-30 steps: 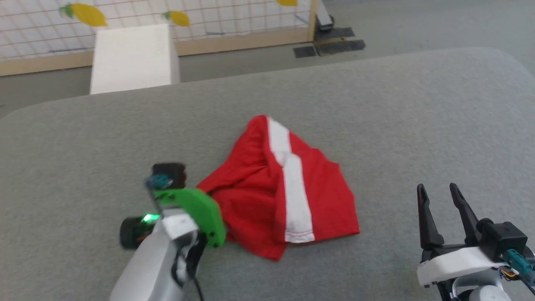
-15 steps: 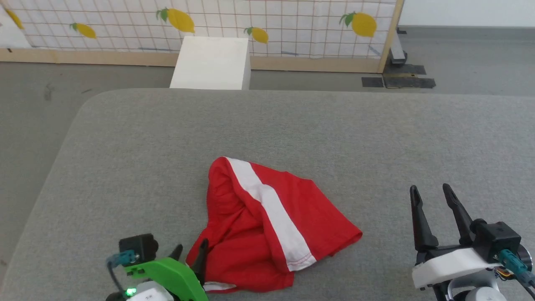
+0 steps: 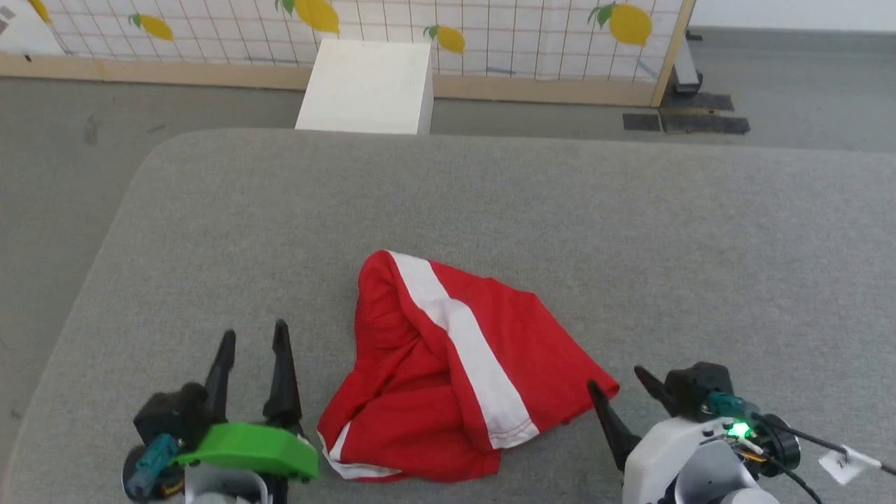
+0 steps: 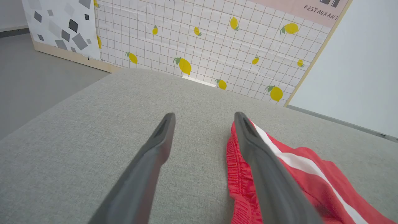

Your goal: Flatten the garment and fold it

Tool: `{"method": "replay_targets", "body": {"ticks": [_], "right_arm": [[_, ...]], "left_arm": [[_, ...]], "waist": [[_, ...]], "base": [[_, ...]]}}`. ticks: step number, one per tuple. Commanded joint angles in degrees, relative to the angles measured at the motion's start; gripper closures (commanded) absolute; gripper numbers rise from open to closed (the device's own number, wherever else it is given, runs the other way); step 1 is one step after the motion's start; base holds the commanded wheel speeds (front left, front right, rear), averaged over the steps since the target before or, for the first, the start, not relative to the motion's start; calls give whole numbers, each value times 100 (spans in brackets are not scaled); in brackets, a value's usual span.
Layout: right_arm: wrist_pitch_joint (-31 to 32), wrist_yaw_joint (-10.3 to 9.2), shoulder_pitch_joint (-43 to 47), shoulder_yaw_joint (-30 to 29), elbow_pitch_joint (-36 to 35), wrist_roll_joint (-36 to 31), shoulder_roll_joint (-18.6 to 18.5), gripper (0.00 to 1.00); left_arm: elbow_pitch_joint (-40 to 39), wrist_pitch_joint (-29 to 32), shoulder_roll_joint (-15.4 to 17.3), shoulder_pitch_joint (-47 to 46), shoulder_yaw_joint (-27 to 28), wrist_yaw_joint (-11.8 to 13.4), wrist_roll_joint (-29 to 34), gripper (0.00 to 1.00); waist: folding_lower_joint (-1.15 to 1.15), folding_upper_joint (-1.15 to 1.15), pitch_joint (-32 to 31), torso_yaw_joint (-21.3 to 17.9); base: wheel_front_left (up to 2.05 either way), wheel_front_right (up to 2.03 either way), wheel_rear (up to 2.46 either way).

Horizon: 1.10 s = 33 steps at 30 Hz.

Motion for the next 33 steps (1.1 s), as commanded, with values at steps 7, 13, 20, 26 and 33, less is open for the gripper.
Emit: {"method": "replay_targets", "body": {"ticks": [7,13,20,26,33], "right_arm": [[1146,-8,-391,161,167,-65,-7,0],[1962,-8,-682,279,444,-78,-7,0],[2222,-8,-743,-45,433,-121,-7,100],[1832,-8,-564,-1531,-44,-363,-7,100],[1394,-8,-775,-2963,-246,-911,-7,100]], "left_arm": [[-462,-51,-373,-275,465,-296,591,0],[-495,-51,-500,-383,703,-491,757,0],[-390,-52,-528,-403,843,-548,783,0],[-321,-52,-530,-340,828,-510,719,0],[-277,-52,-530,-278,781,-520,760,0]], "waist": [[0,0,602,187],[0,0,866,279],[0,0,818,251],[0,0,542,161],[0,0,371,0]], "base": [[0,0,0],[0,0,0],[0,0,0],[0,0,0],[0,0,0]]}}
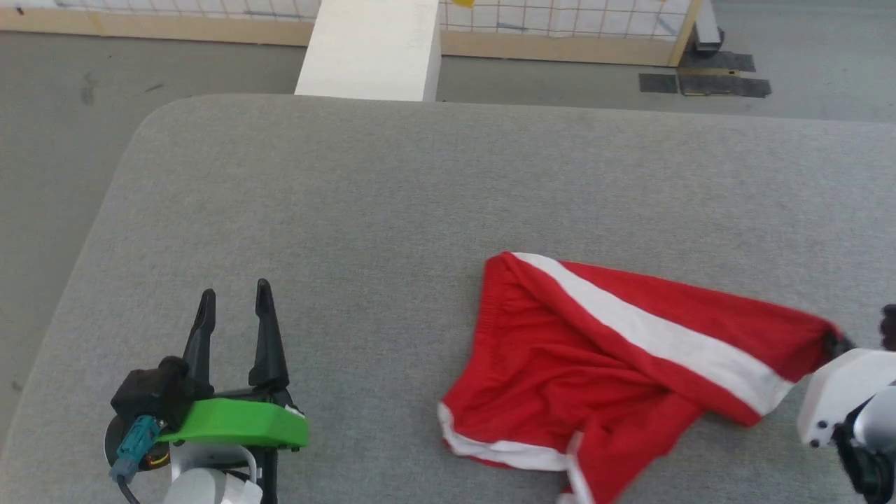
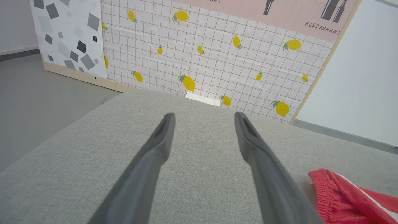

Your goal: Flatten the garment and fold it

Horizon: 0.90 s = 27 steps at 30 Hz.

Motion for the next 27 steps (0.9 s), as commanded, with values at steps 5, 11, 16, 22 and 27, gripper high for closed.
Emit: {"method": "replay_targets", "body": {"ticks": [5,11,16,22,27], "right_arm": [[-543,-11,-363,16,216,-125,-8,0],[-1467,-11,-209,518,365,131,-8,0],[-2430,-11,333,1151,232,483,-8,0],[-2989,-11,965,1615,101,853,-8,0],[-3054,-11,1076,1801,95,925,-8,0]], "left_arm": [[56,-25,-19,53,-18,-30,32,0],[157,-25,-19,98,-52,-45,36,0],[279,-25,-19,184,-132,-69,32,0],[401,-25,-19,253,-320,-85,-47,0],[799,-24,-19,-65,-758,-35,-223,0]], "waist": [[0,0,-53,-215],[0,0,-191,-397],[0,0,-430,-532],[0,0,-590,-727],[0,0,-545,-901]], "base": [[0,0,0],[0,0,0],[0,0,0],[0,0,0],[0,0,0]]}}
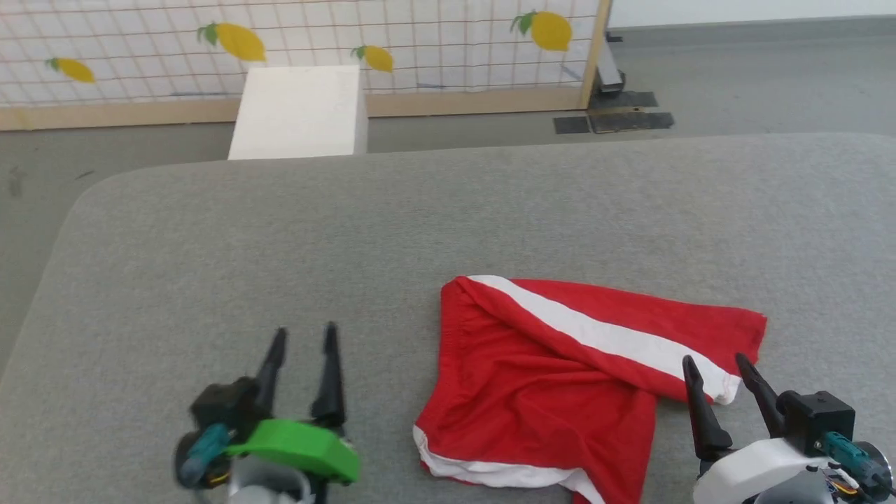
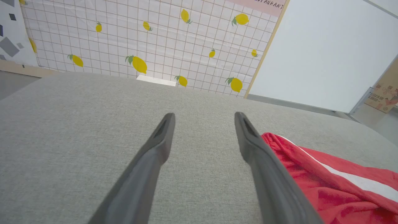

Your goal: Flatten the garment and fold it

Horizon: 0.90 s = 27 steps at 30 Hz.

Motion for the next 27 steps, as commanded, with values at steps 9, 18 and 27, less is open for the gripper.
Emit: {"method": "replay_targets", "body": {"ticks": [9,18,27], "right_arm": [[-31,-9,-229,149,-159,30,-4,0],[-126,-9,-477,251,-139,141,-4,0],[-290,-9,-665,311,13,264,-4,0]], "left_arm": [[1495,1057,-15,-2057,-942,301,-462,0],[3104,3054,-2,-3936,-1701,296,-395,0],[4159,4949,254,-4880,-2349,23,32,0]], "waist": [[0,0,378,-379],[0,0,932,-795],[0,0,1269,-1110]], "base": [[0,0,0],[0,0,0],[0,0,0]]}}
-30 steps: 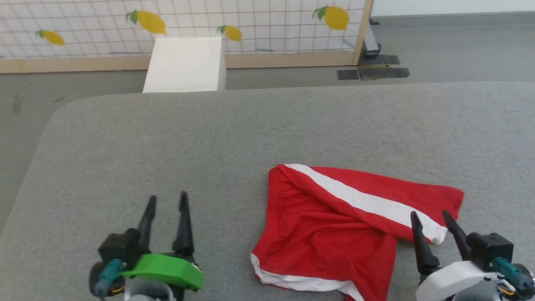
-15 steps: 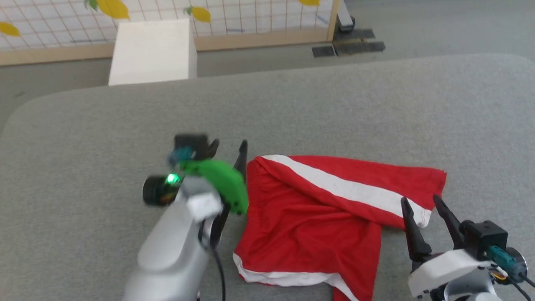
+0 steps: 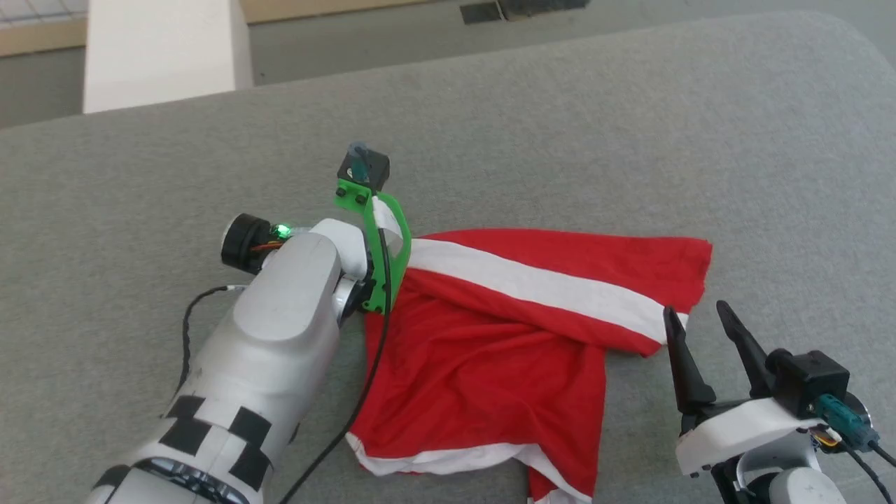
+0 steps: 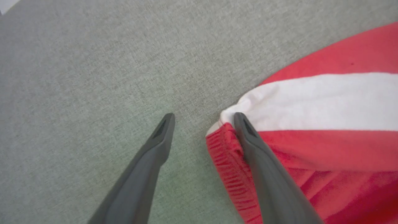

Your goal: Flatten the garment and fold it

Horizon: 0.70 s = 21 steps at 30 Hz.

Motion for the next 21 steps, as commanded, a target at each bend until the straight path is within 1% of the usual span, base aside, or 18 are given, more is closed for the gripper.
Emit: {"method": "replay_targets", "body": {"ticks": [1,3,5,9,10,11,12,14,15,17,21], "right_arm": [[-64,-9,-123,9,32,34,-1,0],[-96,-9,-155,10,67,51,-1,0],[-119,-9,-175,-2,91,60,-1,0],[-144,-9,-203,-18,128,66,-1,0],[-145,-9,-212,-11,134,68,-1,0],[-147,-9,-226,-4,141,72,-1,0],[-151,-9,-236,3,144,76,-1,0],[-156,-9,-239,1,153,79,-1,0],[-155,-9,-233,-3,158,76,-1,0],[-155,-9,-214,-23,157,66,-1,0],[-153,-9,-153,-116,128,34,-1,0]], "left_arm": [[127,273,58,-89,-112,-104,82,0],[253,735,74,-144,-275,-268,118,0],[268,976,58,-128,-341,-381,61,0],[266,1398,46,-14,-501,-502,-9,0],[256,1466,66,6,-535,-519,-12,16],[227,1511,98,24,-578,-535,-3,71],[195,1530,125,38,-610,-547,3,100],[68,1394,192,70,-575,-522,-26,100],[-23,1224,231,99,-524,-459,-43,100],[-217,793,295,201,-369,-268,-104,100],[-673,-305,387,672,25,115,-308,100]], "waist": [[0,0,177,-176],[0,0,209,-206],[0,0,226,-217],[0,0,231,-222],[0,0,228,-227],[0,0,221,-231],[0,0,211,-231],[0,0,168,-217],[0,0,128,-204],[0,0,42,-166],[0,0,-185,-32]], "base": [[0,0,0],[0,0,0],[0,0,0],[0,0,0],[0,0,0],[0,0,0],[0,0,0],[0,0,0],[0,0,0],[0,0,0],[0,0,0]]}}
